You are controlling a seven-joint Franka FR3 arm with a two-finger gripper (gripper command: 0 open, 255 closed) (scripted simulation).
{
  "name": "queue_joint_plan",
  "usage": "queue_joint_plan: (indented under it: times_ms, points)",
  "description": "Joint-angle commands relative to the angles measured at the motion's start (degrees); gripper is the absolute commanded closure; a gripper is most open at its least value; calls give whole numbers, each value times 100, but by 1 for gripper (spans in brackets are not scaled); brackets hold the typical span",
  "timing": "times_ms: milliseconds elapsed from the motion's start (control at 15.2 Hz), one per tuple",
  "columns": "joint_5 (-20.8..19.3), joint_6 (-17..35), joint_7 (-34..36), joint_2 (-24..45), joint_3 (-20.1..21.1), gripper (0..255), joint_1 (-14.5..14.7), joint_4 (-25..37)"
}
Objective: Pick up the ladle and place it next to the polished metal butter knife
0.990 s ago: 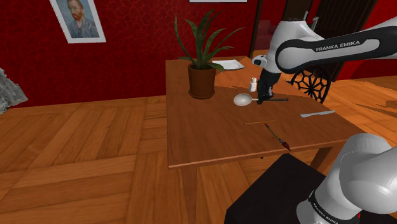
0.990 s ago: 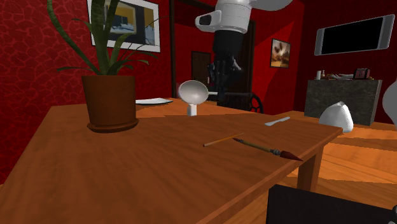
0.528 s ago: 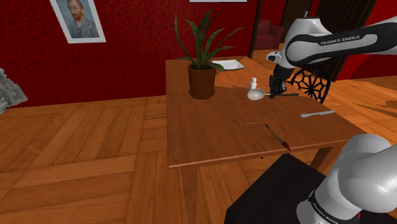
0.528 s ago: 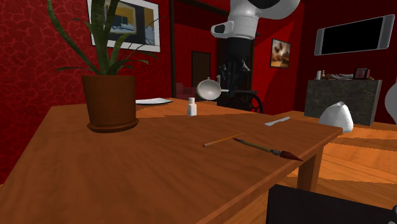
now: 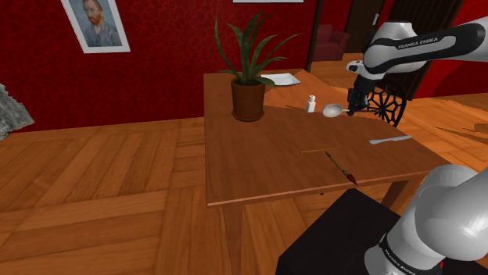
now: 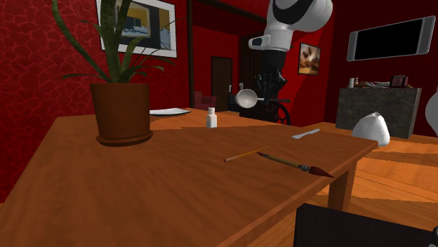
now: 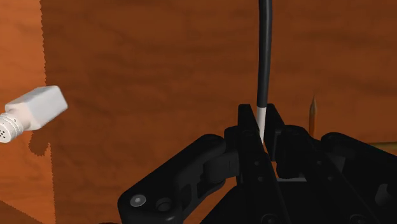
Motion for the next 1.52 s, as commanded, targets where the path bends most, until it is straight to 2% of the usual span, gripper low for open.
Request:
queue_joint_plan:
  times_ms: [0, 198, 924, 1452]
  points:
    - [100, -13, -346, 224, -299, 255, 52, 271]
    - [328, -5, -887, 604, -795, 255, 170, 665]
    - [507, 897, -1091, 977, -1149, 255, 298, 79]
    - [863, 1579, -1399, 1423, -1489, 255, 504, -263]
